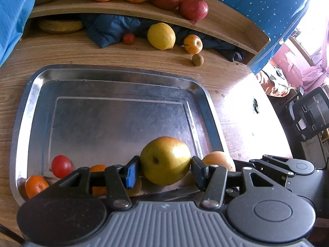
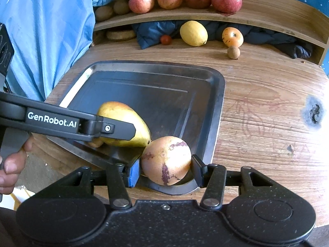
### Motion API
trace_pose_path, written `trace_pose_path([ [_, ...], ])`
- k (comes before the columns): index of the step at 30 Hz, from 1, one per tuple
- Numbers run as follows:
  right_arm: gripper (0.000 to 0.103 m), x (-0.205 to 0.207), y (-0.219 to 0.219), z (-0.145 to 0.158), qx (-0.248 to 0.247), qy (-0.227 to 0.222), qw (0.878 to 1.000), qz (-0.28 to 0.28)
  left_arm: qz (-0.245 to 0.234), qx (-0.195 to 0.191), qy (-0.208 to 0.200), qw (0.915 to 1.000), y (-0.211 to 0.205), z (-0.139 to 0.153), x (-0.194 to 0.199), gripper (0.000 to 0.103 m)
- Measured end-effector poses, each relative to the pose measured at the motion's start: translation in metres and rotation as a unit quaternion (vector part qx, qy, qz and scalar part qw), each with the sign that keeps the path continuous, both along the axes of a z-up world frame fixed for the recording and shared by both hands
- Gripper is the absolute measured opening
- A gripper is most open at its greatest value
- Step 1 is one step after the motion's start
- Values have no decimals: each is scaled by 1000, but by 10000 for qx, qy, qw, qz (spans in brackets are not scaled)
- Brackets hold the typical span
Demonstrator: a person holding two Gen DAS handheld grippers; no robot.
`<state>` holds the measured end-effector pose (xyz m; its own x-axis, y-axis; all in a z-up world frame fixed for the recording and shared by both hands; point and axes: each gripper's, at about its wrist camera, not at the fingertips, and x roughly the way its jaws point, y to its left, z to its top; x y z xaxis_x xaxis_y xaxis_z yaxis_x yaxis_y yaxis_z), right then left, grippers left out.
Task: Organize fruits
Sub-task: 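Carry both pears to the steel tray and lower them onto it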
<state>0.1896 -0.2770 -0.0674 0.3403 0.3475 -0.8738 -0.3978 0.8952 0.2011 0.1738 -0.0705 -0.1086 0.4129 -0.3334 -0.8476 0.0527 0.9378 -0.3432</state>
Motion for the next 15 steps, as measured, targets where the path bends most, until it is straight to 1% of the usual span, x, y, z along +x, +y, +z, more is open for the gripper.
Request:
trace_pose_path([
  [4,54,0,1,-1,-21,-12,10000,15,0,120,-67,9999,2,3,-3,58],
  [10,56,0,4,0,-21,-58,10000,32,-13,144,-176,9997,7,11,-5,59],
  [12,60,1,5,1,-18,-74,10000,35,-16,135,-216,9997,9,14,-6,61],
  [15,66,0,6,6,-2,-132,9999,52,13,181,-248,9995,11,19,-9,67],
])
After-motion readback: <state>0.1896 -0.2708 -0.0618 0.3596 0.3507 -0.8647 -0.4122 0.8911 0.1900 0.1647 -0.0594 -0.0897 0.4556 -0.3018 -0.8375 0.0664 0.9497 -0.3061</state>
